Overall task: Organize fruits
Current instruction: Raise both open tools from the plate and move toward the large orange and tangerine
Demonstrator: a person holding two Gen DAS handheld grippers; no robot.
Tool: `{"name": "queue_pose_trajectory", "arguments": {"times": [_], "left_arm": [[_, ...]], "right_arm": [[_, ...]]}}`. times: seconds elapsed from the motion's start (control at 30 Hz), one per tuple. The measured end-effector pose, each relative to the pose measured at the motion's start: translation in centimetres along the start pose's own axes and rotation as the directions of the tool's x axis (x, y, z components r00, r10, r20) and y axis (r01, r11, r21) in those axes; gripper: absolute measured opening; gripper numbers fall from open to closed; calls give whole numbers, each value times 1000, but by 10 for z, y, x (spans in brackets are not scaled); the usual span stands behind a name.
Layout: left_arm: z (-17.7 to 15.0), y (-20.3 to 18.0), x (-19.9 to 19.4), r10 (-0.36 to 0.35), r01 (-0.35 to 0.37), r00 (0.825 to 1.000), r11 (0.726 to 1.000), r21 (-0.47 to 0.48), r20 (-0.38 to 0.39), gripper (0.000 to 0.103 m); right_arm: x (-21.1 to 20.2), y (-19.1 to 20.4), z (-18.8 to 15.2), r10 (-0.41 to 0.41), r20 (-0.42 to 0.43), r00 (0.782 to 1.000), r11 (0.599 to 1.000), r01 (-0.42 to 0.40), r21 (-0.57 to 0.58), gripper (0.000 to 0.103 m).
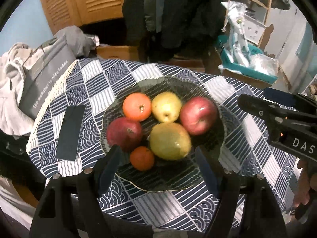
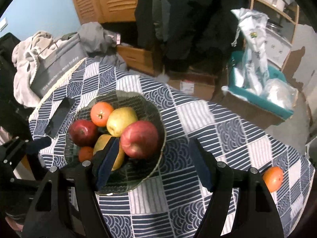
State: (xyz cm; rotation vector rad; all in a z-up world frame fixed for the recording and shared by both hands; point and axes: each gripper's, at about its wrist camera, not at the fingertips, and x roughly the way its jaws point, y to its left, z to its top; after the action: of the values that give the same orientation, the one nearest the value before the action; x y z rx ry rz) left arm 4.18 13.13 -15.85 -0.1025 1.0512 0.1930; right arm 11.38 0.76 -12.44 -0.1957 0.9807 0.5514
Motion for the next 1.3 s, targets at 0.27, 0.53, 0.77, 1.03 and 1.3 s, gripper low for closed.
{"name": "queue_pose_trajectory", "arguments": {"times": [0.27,0.53,0.77,1.03,1.3], "left_arm": [[6,-20,-24,-25,22,998,999,46,59,78],[13,-41,-46,-74,66,992,995,76,103,80],[18,-61,-67,-122,108,983,989,104,135,80],[22,-79,-85,-159,140,973,982,126,166,85],[26,-98,-89,-187,163,968,976,146,169,85]], "right_arm": [[-38,-17,-1,-73,60,996,997,72,19,74],[-71,-32,-7,-131,98,986,991,128,40,76],[-96,-45,-16,-167,124,978,985,161,55,77],[-126,-62,-26,-188,156,970,980,175,93,81],[-145,-81,-37,-217,163,962,972,199,124,82]]}}
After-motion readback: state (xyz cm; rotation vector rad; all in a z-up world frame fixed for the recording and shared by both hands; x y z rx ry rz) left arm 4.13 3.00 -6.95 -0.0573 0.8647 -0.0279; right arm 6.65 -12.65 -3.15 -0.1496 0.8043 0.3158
